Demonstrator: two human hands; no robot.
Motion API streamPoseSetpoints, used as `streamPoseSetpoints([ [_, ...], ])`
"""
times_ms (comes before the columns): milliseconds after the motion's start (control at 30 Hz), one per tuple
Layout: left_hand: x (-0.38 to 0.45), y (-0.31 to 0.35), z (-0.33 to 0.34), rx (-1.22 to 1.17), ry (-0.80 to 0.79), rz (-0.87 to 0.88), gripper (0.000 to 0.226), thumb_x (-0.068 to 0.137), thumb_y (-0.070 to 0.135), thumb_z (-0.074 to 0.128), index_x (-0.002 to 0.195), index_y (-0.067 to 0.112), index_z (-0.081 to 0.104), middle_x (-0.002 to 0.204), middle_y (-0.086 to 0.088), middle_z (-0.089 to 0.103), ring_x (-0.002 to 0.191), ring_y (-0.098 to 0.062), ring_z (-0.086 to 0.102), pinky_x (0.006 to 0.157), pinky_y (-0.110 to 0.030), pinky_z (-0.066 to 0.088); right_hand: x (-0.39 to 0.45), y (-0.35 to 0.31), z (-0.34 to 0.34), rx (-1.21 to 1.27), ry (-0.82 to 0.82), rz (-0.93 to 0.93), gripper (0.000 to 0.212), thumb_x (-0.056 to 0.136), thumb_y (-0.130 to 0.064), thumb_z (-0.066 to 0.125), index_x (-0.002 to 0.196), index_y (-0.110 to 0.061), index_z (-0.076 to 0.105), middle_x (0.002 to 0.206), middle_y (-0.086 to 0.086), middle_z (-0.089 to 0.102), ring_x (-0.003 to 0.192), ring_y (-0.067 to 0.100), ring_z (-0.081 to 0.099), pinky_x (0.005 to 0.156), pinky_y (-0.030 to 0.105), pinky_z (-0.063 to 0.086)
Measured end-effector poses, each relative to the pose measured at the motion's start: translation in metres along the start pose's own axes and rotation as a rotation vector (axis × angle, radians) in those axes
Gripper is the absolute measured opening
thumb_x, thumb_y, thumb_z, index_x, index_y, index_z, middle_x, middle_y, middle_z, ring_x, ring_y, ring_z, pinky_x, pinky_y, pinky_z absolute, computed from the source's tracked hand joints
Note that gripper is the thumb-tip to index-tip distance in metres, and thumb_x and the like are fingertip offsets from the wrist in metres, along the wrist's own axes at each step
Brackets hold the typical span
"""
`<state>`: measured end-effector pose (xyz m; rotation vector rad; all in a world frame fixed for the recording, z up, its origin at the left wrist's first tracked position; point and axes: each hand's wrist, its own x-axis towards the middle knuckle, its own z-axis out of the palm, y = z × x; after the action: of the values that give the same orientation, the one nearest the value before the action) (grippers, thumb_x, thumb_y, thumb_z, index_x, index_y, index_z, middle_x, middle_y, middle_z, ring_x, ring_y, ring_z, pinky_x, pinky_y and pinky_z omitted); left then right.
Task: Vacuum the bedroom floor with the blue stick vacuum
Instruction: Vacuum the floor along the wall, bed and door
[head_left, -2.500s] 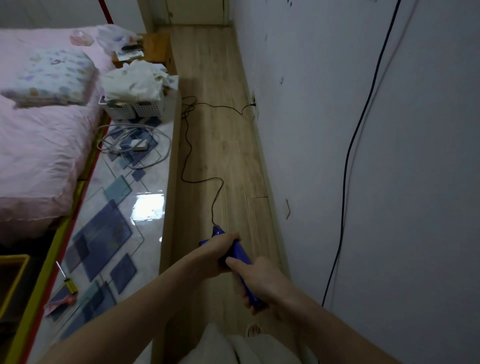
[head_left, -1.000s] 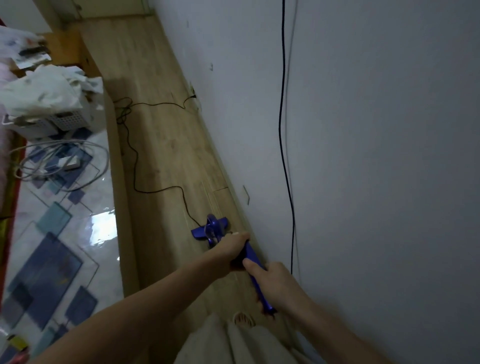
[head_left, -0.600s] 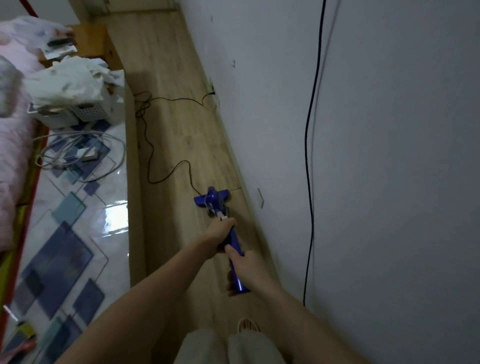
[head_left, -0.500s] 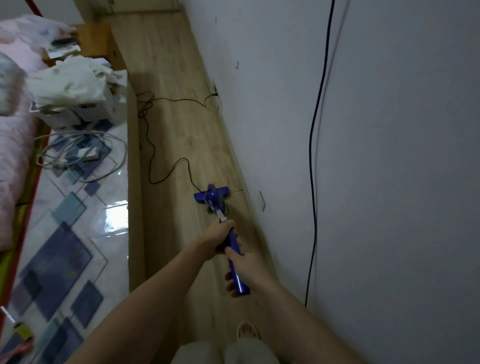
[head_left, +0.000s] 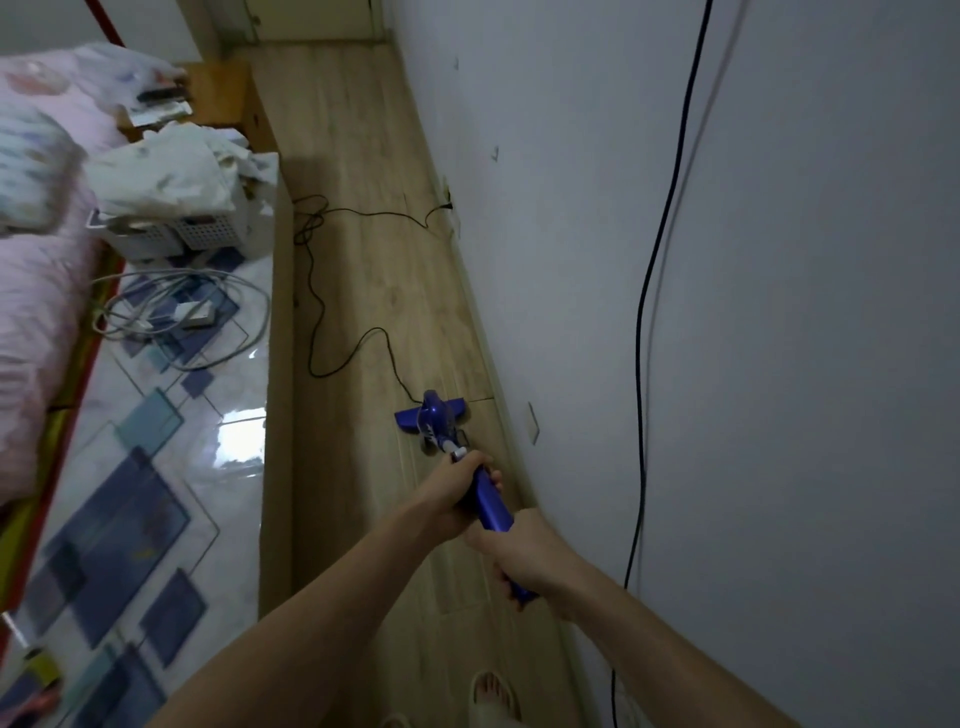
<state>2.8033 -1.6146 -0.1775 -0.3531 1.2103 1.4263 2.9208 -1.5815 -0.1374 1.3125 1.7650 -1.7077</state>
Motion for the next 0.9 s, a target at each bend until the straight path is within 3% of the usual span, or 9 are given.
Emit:
streamPoseSetpoints([
  [100, -0.016, -0.008, 0.005, -0.050, -0.018, -0.059, 0.008, 0.092, 0.000, 0.051, 0.094, 0.007, 0.048, 0.071, -0.009, 0.051, 0.064, -0.016, 0.051, 0.064, -0.029, 0.048, -0.021, 0.003, -0.014, -0.020, -0.058, -0.005, 0.035, 0.090, -0.032, 0.062, 0.113, -0.008, 0.050, 0.065, 0.001, 0.054, 0.044, 0.008, 0.050, 0.045, 0.022, 0.044],
  [167, -0.026, -0.017, 0.011, -0.058, -0.027, -0.078, 0.007, 0.091, 0.000, 0.052, 0.094, 0.005, 0.049, 0.071, -0.009, 0.053, 0.066, -0.017, 0.052, 0.064, -0.030, 0.048, -0.034, 0.008, -0.022, -0.019, -0.083, 0.010, 0.034, 0.090, -0.029, 0.063, 0.111, -0.007, 0.050, 0.063, 0.001, 0.054, 0.044, 0.010, 0.049, 0.045, 0.024, 0.043],
  [333, -0.047, -0.038, 0.015, -0.111, 0.073, -0.066, 0.017, 0.094, 0.000, 0.051, 0.109, 0.006, 0.046, 0.078, -0.012, 0.054, 0.071, -0.020, 0.054, 0.064, -0.033, 0.048, -0.052, 0.021, -0.031, -0.041, -0.166, 0.039, 0.023, 0.089, -0.021, 0.063, 0.105, -0.011, 0.048, 0.057, -0.002, 0.055, 0.046, 0.012, 0.050, 0.047, 0.025, 0.044],
  [500, -0.055, -0.048, 0.016, -0.112, 0.128, -0.034, 0.037, 0.095, 0.001, 0.051, 0.130, 0.006, 0.041, 0.085, -0.014, 0.055, 0.074, -0.022, 0.057, 0.066, -0.036, 0.049, -0.063, 0.023, -0.036, -0.034, -0.250, 0.035, 0.028, 0.090, -0.020, 0.064, 0.111, -0.010, 0.047, 0.060, -0.001, 0.056, 0.047, 0.012, 0.049, 0.047, 0.024, 0.043],
  [667, -0.061, -0.054, 0.024, -0.149, 0.165, -0.026, 0.044, 0.095, 0.002, 0.051, 0.136, 0.011, 0.036, 0.110, -0.021, 0.054, 0.082, -0.026, 0.060, 0.067, -0.038, 0.051, -0.072, 0.030, -0.053, -0.030, -0.301, -0.008, 0.031, 0.092, -0.019, 0.062, 0.115, -0.006, 0.046, 0.062, 0.000, 0.055, 0.045, 0.011, 0.047, 0.045, 0.022, 0.042],
  [900, -0.082, -0.051, 0.010, -0.130, 0.144, 0.071, 0.063, 0.094, 0.002, 0.053, 0.147, 0.017, 0.023, 0.112, -0.019, 0.051, 0.084, -0.024, 0.059, 0.065, -0.036, 0.051, -0.076, 0.035, -0.032, -0.101, -0.280, -0.086, 0.030, 0.094, -0.022, 0.060, 0.114, -0.006, 0.046, 0.063, 0.000, 0.056, 0.042, 0.008, 0.048, 0.043, 0.020, 0.042],
])
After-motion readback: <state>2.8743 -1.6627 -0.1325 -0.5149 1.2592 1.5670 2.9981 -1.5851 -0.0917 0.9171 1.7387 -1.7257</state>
